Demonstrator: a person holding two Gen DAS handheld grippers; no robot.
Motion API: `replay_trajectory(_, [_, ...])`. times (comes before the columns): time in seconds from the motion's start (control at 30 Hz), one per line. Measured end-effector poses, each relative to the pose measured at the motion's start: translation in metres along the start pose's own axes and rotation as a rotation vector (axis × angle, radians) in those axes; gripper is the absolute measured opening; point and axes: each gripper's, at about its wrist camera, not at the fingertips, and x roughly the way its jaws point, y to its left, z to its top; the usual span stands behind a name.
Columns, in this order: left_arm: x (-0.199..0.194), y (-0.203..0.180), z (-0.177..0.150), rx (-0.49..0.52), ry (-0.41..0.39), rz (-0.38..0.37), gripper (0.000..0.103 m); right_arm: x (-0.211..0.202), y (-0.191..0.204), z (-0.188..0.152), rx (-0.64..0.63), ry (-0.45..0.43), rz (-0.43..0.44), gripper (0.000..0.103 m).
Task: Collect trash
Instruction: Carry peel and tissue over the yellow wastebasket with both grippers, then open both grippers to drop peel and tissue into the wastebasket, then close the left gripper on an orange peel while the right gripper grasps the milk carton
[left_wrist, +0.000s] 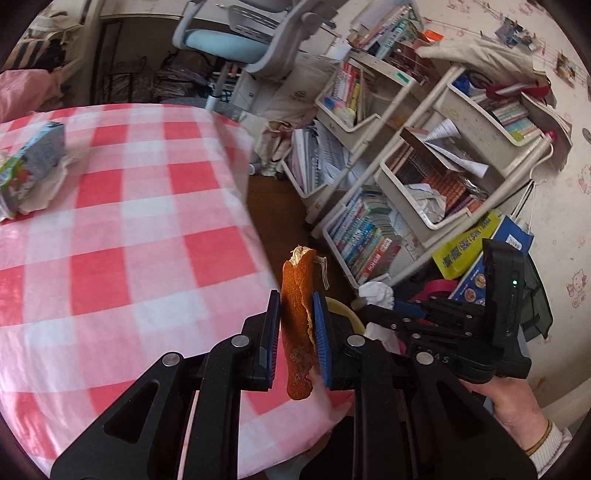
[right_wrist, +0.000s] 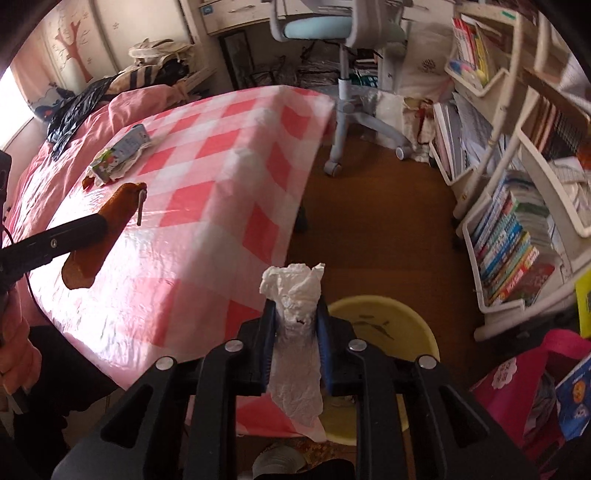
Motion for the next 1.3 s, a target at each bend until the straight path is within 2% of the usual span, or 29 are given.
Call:
replay_trajectory(0.03, [0.011,-0.013,-0.002,0.017,0.012,-0.004,0.017,-0.002,-0.01,-0.002,0.037,-0.005,-0.006,0.048])
replay_trajectory(0.07, [0.023,-0.025,-0.005,0.032,0.028,-0.008,0.017,-0.004,-0.018,-0.003,0.071,-0.012,0.004,0.055])
replay_trajectory(0.17, [0.057,-0.053,-0.013,0.06,0.069,0.002,0.018,-0.011,-0.047,-0.008,0.195,-0.044,0.011,0.055])
replay_trajectory(0.27, [0.082,-0.069,-0.018,0.042,0.098,-0.002,0.034,-0.02,-0.07,-0.011,0.303,-0.103,0.041,0.055])
replay_trajectory(0.3, [0.086,-0.073,-0.017,0.033,0.096,0.007,0.045,-0.022,-0.072,-0.011,0.313,-0.118,0.041,0.056])
replay_trajectory(0.33, [0.087,-0.075,-0.019,0.028,0.087,0.012,0.051,-0.025,-0.071,-0.01,0.308,-0.132,0.04,0.056])
replay_trajectory(0.43, [0.08,-0.078,-0.018,0.046,0.064,0.027,0.059,-0.028,-0.063,-0.005,0.261,-0.164,0.045,0.056])
replay_trajectory(0.53, [0.059,-0.065,-0.011,0.053,0.013,0.073,0.068,-0.029,-0.055,-0.001,0.198,-0.18,0.051,0.059])
replay_trajectory(0.63, [0.031,-0.036,-0.003,0.025,-0.037,0.131,0.073,-0.027,-0.041,0.005,0.134,-0.187,0.05,0.059])
replay_trajectory(0.87, [-0.058,0.063,0.025,-0.096,-0.187,0.313,0.074,-0.02,0.008,0.023,0.006,-0.2,0.076,0.059])
replay_trajectory(0.97, [-0.095,0.12,0.033,-0.209,-0.259,0.399,0.074,-0.012,0.038,0.035,-0.04,-0.198,0.131,0.059])
replay_trajectory(1.07, [-0.127,0.186,0.034,-0.327,-0.304,0.49,0.074,-0.001,0.075,0.05,-0.066,-0.186,0.228,0.059])
replay_trajectory(1.17, [-0.145,0.241,0.033,-0.389,-0.296,0.575,0.074,0.012,0.125,0.069,-0.117,-0.177,0.333,0.059])
replay_trajectory(1.3, [-0.153,0.295,0.034,-0.419,-0.25,0.615,0.071,0.038,0.197,0.096,-0.207,-0.137,0.423,0.06])
